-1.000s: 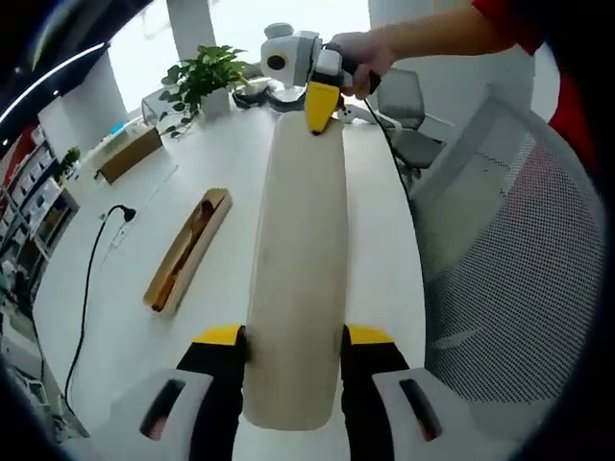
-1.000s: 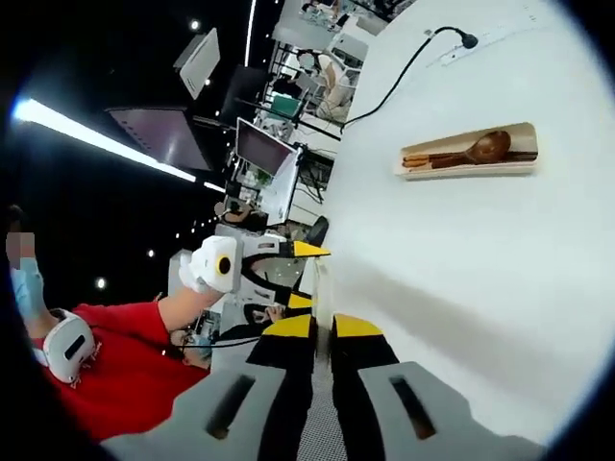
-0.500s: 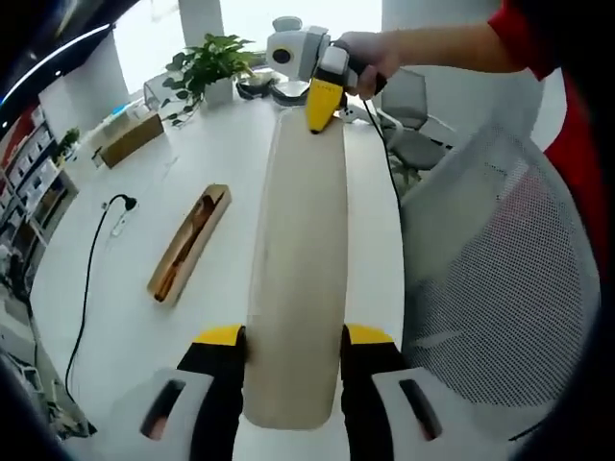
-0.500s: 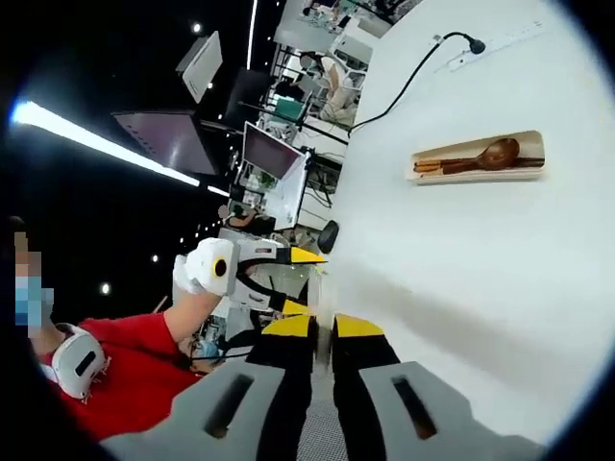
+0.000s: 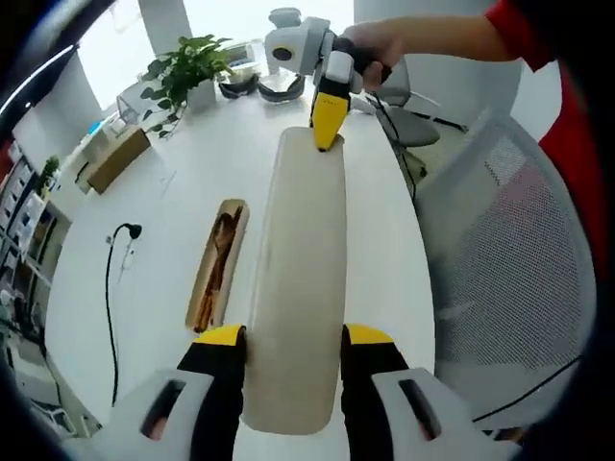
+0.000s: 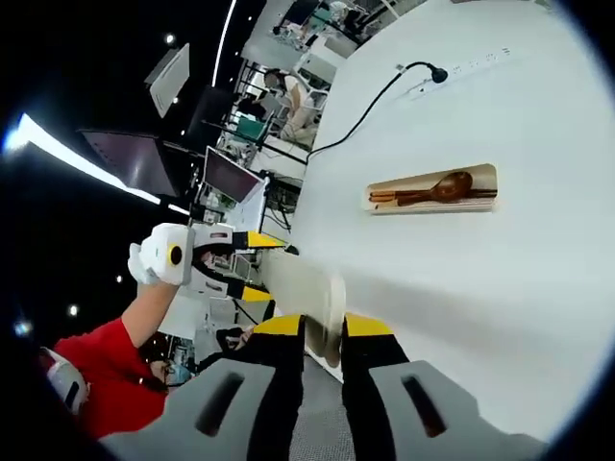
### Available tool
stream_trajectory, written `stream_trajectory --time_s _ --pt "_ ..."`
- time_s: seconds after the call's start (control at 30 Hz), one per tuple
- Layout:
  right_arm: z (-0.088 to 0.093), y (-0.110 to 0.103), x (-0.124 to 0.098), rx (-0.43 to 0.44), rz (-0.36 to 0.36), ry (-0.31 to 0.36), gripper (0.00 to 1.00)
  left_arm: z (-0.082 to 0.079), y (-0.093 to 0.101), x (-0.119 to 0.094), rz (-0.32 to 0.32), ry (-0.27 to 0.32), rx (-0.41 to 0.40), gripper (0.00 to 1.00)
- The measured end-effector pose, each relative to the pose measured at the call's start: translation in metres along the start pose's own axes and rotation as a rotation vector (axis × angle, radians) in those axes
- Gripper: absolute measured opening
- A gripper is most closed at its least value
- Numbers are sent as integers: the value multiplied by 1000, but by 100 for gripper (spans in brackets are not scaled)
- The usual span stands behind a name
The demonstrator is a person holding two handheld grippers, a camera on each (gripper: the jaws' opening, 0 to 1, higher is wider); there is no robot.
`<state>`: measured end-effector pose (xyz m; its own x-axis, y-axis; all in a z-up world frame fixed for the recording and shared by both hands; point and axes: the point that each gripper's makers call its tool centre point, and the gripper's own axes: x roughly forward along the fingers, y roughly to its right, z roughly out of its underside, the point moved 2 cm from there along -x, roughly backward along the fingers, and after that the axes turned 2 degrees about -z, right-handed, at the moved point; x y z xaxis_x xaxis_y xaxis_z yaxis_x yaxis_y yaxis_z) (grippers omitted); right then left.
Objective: Arrange the utensils inside the cutlery case until each visible utensil rests in its matching compartment.
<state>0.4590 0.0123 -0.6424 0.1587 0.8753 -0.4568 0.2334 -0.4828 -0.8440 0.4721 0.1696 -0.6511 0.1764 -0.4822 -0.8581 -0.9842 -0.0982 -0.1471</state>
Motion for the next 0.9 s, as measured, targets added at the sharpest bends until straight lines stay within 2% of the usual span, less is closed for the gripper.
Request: stream_trajectory --time_s 0.13,0.37,0.47,0.53,0.6,0.67,0.77,0.8,0.9 --pt "-27 5 -6 -9 67 21 12 -10 -24 5 13 -2 -6 39" --pt "-59 7 -14 -50 132 8 14 -24 -55 3 19 -12 5 39" --pt "-74 18 -16 -95 191 27 15 -28 -68 7 9 -11 8 39" --pt "-77 31 -15 -115 269 27 16 -30 -77 14 -5 -3 7 39" --pt "-83 43 -12 -132 313 36 17 -29 -85 26 -19 -8 -3 39" --pt "-82 53 -9 -99 345 4 18 -27 -87 37 -18 -19 2 39" --pt "-83 63 -3 -94 353 -8 18 -20 -88 54 -5 -46 9 39" --pt "-72 65 0 -83 362 -19 18 -18 -89 57 -3 -49 7 39" --pt "-70 71 3 -80 375 -14 18 -15 -91 68 8 -48 -8 39"
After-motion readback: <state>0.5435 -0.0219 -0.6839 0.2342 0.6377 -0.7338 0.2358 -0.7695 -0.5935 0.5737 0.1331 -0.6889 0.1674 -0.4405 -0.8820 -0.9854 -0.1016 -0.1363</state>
